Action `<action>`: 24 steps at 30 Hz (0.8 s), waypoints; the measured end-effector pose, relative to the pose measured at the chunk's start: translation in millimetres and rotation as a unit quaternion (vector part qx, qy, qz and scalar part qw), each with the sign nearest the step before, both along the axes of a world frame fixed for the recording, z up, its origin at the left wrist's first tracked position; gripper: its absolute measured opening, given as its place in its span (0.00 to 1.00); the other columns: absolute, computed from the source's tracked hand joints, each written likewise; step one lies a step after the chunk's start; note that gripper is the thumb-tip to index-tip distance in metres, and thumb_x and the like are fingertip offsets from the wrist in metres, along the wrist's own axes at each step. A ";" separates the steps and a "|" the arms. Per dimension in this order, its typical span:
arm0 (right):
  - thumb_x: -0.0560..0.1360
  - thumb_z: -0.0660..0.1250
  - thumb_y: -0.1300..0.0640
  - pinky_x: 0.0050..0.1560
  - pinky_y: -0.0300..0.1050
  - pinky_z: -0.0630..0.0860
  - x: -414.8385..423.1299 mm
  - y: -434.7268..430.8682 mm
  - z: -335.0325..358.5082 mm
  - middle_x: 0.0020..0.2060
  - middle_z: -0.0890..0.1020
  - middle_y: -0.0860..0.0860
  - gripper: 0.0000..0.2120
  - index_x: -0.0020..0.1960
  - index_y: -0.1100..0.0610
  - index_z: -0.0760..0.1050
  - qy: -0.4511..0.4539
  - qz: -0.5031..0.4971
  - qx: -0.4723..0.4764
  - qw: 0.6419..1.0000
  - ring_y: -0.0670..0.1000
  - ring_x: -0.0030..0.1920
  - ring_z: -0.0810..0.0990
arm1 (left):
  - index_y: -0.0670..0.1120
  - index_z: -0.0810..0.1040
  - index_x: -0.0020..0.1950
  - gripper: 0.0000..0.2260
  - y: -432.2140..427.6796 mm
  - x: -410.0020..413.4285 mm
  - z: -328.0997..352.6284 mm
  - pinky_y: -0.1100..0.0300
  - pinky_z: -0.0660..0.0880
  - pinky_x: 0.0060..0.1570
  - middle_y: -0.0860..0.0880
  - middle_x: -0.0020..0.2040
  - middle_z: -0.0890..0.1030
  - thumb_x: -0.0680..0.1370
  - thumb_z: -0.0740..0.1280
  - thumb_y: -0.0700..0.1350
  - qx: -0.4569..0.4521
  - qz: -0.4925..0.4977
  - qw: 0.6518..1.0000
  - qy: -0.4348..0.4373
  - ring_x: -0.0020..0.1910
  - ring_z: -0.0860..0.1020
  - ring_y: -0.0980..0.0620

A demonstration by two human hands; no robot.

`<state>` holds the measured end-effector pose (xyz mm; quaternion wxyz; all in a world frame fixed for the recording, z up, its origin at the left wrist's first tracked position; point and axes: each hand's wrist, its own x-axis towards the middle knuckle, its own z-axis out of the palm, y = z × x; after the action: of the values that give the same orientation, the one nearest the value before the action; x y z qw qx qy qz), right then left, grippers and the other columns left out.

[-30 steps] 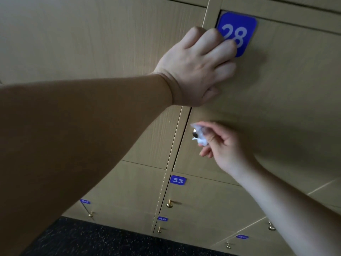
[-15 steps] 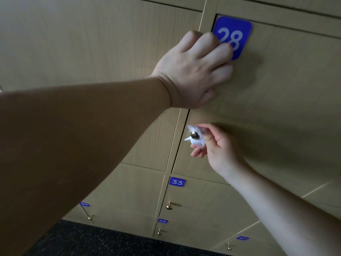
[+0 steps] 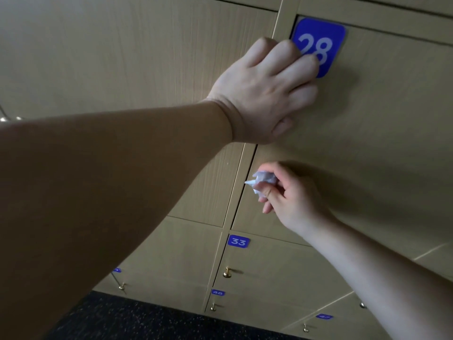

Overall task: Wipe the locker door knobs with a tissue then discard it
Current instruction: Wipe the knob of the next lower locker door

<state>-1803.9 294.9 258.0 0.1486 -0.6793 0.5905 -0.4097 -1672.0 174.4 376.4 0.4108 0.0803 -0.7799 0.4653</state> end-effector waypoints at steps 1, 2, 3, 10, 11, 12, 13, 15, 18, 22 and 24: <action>0.78 0.66 0.48 0.35 0.52 0.81 1.7 -0.2 0.7 0.33 0.80 0.51 0.01 0.48 0.43 0.76 -0.027 0.001 0.008 1.000 0.51 0.26 0.80 | 0.45 0.74 0.54 0.12 0.0 0.1 -0.1 0.46 0.61 0.48 0.43 0.55 0.80 0.74 0.60 0.49 -0.001 0.001 1.000 0.000 0.53 0.65 0.42; 0.77 0.64 0.44 0.34 0.49 0.80 4.2 0.2 1.4 0.31 0.80 0.51 0.04 0.47 0.42 0.76 -0.057 -0.005 0.012 0.998 0.51 0.26 0.80 | 0.45 0.74 0.54 0.12 0.1 0.2 0.0 0.46 0.61 0.48 0.43 0.55 0.80 0.75 0.59 0.49 -0.003 0.003 1.000 0.001 0.53 0.65 0.42; 0.75 0.62 0.41 0.32 0.45 0.78 6.7 0.8 1.9 0.30 0.80 0.51 0.06 0.46 0.40 0.76 -0.083 -0.011 0.017 0.996 0.51 0.26 0.80 | 0.45 0.74 0.54 0.12 0.3 0.6 0.2 0.46 0.61 0.48 0.43 0.54 0.80 0.75 0.59 0.49 -0.004 0.005 1.000 0.000 0.53 0.64 0.42; 0.77 0.59 0.40 0.28 0.40 0.73 3.9 7.4 2.4 0.29 0.82 0.54 0.16 0.48 0.49 0.79 -0.232 -0.027 0.023 0.972 0.51 0.25 0.79 | 0.44 0.75 0.52 0.12 1.8 1.5 1.3 0.46 0.61 0.48 0.43 0.54 0.80 0.73 0.60 0.49 0.003 0.008 1.000 -0.002 0.52 0.64 0.42; 0.79 0.59 0.39 0.29 0.41 0.74 -0.5 9.3 1.8 0.31 0.83 0.55 0.16 0.49 0.48 0.79 -0.228 -0.017 0.016 0.973 0.52 0.26 0.81 | 0.44 0.75 0.52 0.12 1.8 1.8 1.2 0.46 0.61 0.48 0.43 0.54 0.80 0.73 0.60 0.49 0.003 0.007 1.000 -0.002 0.52 0.64 0.42; 0.80 0.59 0.38 0.31 0.42 0.75 -5.5 12.1 2.5 0.35 0.84 0.55 0.15 0.51 0.45 0.80 -0.216 0.002 0.012 0.976 0.53 0.29 0.82 | 0.44 0.75 0.52 0.12 1.6 1.3 1.3 0.46 0.61 0.48 0.43 0.54 0.80 0.73 0.60 0.49 0.001 0.006 1.000 -0.001 0.53 0.65 0.42; 0.79 0.57 0.39 0.33 0.42 0.76 -10.5 15.2 3.4 0.38 0.85 0.56 0.15 0.54 0.43 0.80 -0.200 0.027 0.015 0.979 0.54 0.32 0.83 | 0.44 0.74 0.53 0.12 1.3 1.1 1.0 0.47 0.62 0.48 0.43 0.54 0.80 0.73 0.60 0.49 0.000 0.006 1.000 0.000 0.53 0.65 0.42; 0.78 0.54 0.43 0.38 0.44 0.78 -16.9 19.7 4.9 0.45 0.85 0.56 0.16 0.60 0.40 0.77 -0.150 0.063 0.027 0.986 0.55 0.37 0.84 | 0.45 0.74 0.53 0.12 0.9 0.8 0.7 0.46 0.62 0.49 0.43 0.54 0.80 0.74 0.61 0.49 -0.002 0.006 1.000 0.001 0.53 0.65 0.42; 0.81 0.55 0.50 0.37 0.47 0.80 -14.8 20.0 6.2 0.46 0.84 0.52 0.14 0.62 0.41 0.74 -0.073 0.058 0.013 0.996 0.54 0.36 0.84 | 0.44 0.75 0.53 0.12 1.1 0.6 0.3 0.46 0.62 0.48 0.43 0.54 0.80 0.73 0.61 0.49 0.001 0.005 1.000 0.001 0.53 0.65 0.42; 0.80 0.59 0.49 0.30 0.47 0.78 -6.6 13.3 7.4 0.39 0.82 0.54 0.04 0.54 0.42 0.69 -0.069 0.040 -0.008 0.997 0.54 0.29 0.83 | 0.44 0.74 0.52 0.12 1.9 1.3 1.5 0.46 0.61 0.48 0.43 0.54 0.80 0.73 0.61 0.49 0.002 0.003 1.000 -0.002 0.52 0.65 0.42; 0.81 0.58 0.48 0.31 0.50 0.79 -7.7 14.0 7.8 0.36 0.83 0.53 0.06 0.55 0.43 0.71 -0.048 0.049 -0.003 0.998 0.53 0.31 0.84 | 0.44 0.74 0.52 0.12 2.0 1.5 1.3 0.47 0.61 0.48 0.43 0.54 0.80 0.73 0.60 0.49 0.002 0.003 1.000 -0.004 0.52 0.64 0.42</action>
<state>-1811.7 308.9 265.8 0.1950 -0.6873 0.5474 -0.4359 -1670.4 176.4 377.7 0.4063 0.0819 -0.7822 0.4650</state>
